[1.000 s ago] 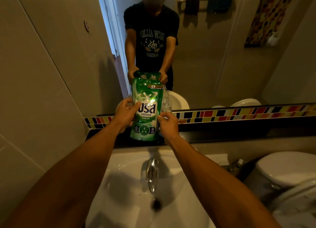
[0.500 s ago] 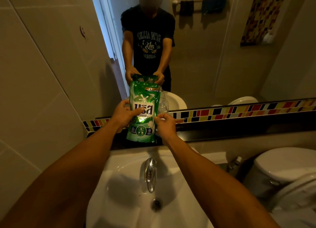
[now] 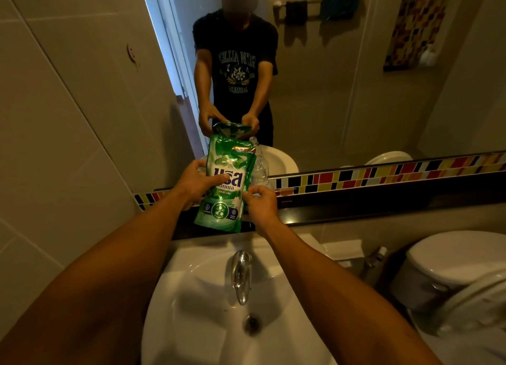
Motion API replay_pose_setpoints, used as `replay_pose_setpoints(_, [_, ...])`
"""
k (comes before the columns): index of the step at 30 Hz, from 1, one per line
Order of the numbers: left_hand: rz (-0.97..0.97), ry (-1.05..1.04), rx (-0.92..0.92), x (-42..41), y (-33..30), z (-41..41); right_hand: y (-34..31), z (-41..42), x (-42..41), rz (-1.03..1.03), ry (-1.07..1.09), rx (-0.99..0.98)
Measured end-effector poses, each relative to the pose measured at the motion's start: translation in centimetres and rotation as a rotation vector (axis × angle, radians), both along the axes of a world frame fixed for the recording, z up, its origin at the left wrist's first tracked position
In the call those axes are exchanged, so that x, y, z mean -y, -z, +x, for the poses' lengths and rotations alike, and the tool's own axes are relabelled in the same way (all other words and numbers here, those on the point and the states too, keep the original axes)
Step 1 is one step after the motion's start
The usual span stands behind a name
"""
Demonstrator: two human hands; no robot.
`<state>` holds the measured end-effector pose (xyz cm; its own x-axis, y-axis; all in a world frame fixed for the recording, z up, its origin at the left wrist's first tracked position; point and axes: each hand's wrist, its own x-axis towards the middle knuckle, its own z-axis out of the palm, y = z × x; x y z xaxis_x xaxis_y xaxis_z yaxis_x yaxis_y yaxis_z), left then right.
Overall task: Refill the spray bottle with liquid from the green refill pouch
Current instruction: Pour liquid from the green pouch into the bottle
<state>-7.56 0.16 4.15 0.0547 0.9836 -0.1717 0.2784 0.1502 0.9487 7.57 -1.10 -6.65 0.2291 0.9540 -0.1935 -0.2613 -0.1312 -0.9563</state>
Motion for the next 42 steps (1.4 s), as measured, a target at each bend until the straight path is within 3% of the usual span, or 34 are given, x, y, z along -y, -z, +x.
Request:
replay_pose_setpoints(22, [0.016,-0.017,-0.139,-0.1,-1.2,-0.1,0.8,-0.9,-0.6,-0.009,-0.023,-0.004])
replay_pose_setpoints(42, [0.008,-0.014,-0.244,-0.9,-2.4,-0.2,-0.3,-1.3,0.2,-0.027,-0.084,-0.147])
